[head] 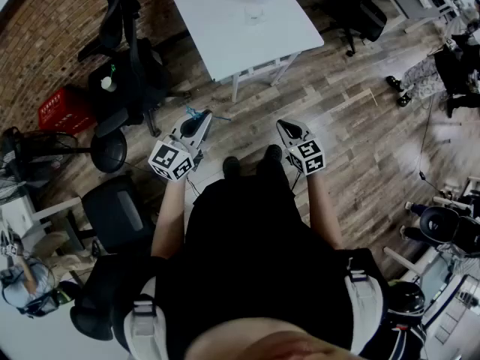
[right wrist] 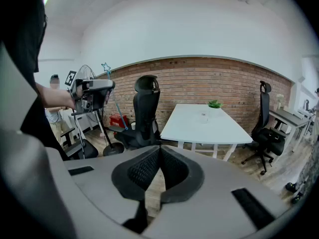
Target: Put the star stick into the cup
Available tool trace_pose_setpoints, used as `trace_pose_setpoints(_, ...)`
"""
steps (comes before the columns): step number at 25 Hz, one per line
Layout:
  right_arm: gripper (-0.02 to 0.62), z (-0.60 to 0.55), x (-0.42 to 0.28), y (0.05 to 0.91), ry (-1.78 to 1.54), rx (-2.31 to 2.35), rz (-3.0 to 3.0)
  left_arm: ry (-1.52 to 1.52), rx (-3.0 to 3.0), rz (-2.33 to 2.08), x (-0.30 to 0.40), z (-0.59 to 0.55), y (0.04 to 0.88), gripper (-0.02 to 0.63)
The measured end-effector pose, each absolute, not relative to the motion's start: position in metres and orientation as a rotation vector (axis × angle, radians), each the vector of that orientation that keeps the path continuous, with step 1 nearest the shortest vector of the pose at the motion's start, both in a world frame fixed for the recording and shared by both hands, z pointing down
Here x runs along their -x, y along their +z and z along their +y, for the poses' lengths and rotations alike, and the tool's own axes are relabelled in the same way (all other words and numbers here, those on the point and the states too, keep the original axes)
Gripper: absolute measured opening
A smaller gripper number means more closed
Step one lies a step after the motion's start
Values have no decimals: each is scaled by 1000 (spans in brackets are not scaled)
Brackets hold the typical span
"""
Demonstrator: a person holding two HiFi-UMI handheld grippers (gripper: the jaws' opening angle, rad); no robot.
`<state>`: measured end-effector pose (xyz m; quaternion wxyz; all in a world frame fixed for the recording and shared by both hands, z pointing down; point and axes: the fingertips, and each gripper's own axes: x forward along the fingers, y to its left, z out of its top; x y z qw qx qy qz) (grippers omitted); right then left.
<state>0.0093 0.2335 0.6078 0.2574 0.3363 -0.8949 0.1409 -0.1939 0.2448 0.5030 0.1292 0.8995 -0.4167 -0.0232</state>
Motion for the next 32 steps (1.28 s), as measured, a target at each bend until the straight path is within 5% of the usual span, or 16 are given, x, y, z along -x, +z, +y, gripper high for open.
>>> trace_pose_setpoints(16, -2, 231, -17, 610, 370, -931, -2451, -67, -2577, -1228, 185, 236, 497, 26)
trace_pose_setpoints(32, -2, 187, -93, 617, 341, -814, -2459, -26, -2550, -1344, 100, 194, 473, 26)
